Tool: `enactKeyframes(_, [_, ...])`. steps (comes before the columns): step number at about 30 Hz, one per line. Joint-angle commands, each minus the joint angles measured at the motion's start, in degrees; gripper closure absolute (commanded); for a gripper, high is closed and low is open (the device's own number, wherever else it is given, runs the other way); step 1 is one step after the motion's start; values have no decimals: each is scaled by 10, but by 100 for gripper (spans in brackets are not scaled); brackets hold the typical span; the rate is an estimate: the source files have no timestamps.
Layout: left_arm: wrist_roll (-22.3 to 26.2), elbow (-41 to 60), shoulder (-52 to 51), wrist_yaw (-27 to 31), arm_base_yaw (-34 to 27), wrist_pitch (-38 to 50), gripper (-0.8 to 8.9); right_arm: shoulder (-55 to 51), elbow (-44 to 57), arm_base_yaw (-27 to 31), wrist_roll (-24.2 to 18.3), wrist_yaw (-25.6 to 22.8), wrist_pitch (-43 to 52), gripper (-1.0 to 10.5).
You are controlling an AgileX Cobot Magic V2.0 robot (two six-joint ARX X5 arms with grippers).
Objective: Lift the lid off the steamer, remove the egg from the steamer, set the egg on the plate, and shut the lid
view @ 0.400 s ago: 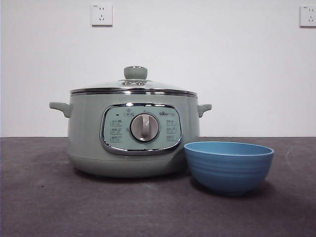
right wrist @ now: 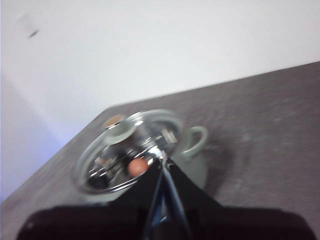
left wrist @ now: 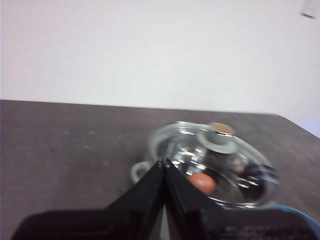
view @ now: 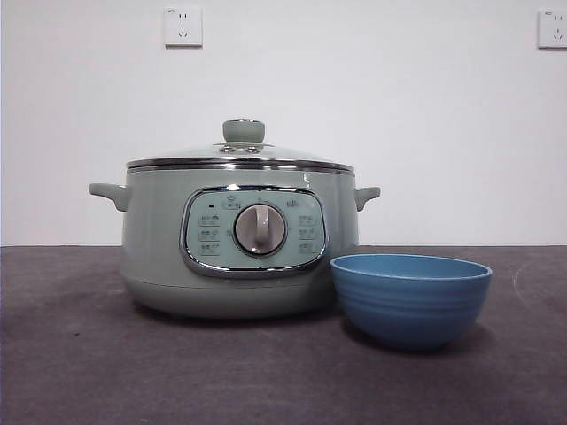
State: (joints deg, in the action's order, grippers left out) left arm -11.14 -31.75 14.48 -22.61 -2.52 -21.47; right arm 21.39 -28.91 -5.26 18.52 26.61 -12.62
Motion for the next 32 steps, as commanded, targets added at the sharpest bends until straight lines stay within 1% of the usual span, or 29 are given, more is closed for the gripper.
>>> enactKeyframes(1, [25,-45,37,-40,-1,-29,821,54,-64,-1,-52,46,-42,958])
enactKeyframes(8, [70,-146,121,-127,-1,-127,821,182,-220,-1,-177,134,-220,958])
enactKeyframes(11, [87,-176,146,-160,-1,-169,821,223,-272,-2,-231,154,-304,958])
enactKeyframes(14, [105,-197,161,-175,-1,-209,821,249,-306,-6,-280,155,-375,958])
enactKeyframes(16, [114,-203,166,-183,-1,-227,821,258,-315,-9,-302,154,-407,958])
enactKeyframes(17, [114,-203,166,-183,-1,-230,821,259,-315,-9,-305,154,-413,958])
enactKeyframes(22, [114,-203,166,-183,-1,-235,811,259,-315,-9,-308,153,-419,940])
enactKeyframes(23, [113,-203,166,-182,-1,-235,795,259,-315,-9,-308,153,-419,939])
enactKeyframes(24, [111,-203,166,-182,-1,-236,728,259,-315,-9,-308,153,-419,914])
enactKeyframes(25, [109,-203,166,-182,-1,-236,633,259,-315,-9,-308,153,-419,854])
enactKeyframes(27, [107,-203,166,-182,-1,-236,360,259,-315,-9,-302,153,-419,635])
enactKeyframes(28, [107,-203,166,-182,-1,-235,274,259,-315,-9,-299,153,-419,536])
enactKeyframes(29, [108,-204,166,-183,-1,-235,250,259,-315,-9,-297,153,-419,436])
enactKeyframes(30, [108,-204,166,-184,-1,-233,250,259,-315,-9,-296,153,-419,376])
enactKeyframes(32, [108,-204,167,-184,-1,-225,250,259,-315,-9,-295,153,-419,376])
